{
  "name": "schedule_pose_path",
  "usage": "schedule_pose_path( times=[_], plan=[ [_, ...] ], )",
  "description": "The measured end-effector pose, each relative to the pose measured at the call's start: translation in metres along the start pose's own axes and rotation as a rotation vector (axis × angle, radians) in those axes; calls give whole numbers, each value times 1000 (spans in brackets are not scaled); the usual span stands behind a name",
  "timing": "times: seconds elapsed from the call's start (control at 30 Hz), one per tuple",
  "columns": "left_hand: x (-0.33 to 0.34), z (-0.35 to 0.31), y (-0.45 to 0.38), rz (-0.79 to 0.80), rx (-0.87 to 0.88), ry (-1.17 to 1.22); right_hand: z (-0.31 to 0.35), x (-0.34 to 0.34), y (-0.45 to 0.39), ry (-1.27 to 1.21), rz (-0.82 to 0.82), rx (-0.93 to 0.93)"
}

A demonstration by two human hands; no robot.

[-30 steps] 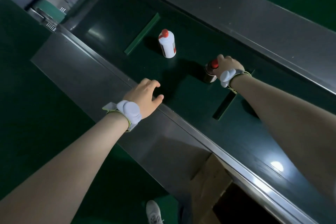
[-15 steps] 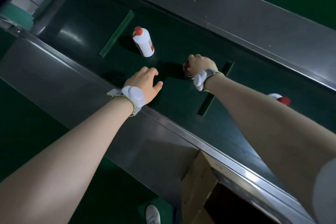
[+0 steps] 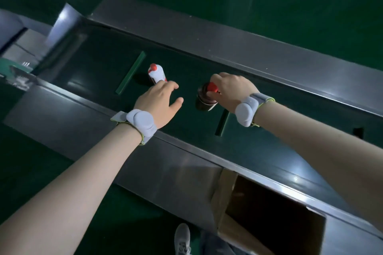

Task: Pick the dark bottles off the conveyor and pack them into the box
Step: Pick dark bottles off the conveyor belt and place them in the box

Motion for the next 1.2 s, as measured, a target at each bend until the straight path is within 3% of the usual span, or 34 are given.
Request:
schedule_pose_path(
  times=[0.27,0.53,0.87,1.2],
  plan=[
    [-79,-80,72,89,261,-76,61,-141,139,61,-64,107],
    [-85,-147,157,153,495,-198,106,-188,263,110,-35,187],
    [-43,-184,204,331,546,-174,102,-132,322,212,196,262],
    [39,-163,194,531,404,-292,42,13,303,101,318,225]
  ],
)
Point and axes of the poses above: each hand's wrist, its own y-axis away from the middle knuckle, its own x-axis out of the palm, z = x × y, the point moved 3 cm from there along -y, towards the middle knuckle, and after that the axes turned 5 degrees about -z, right-handed, at the moved point
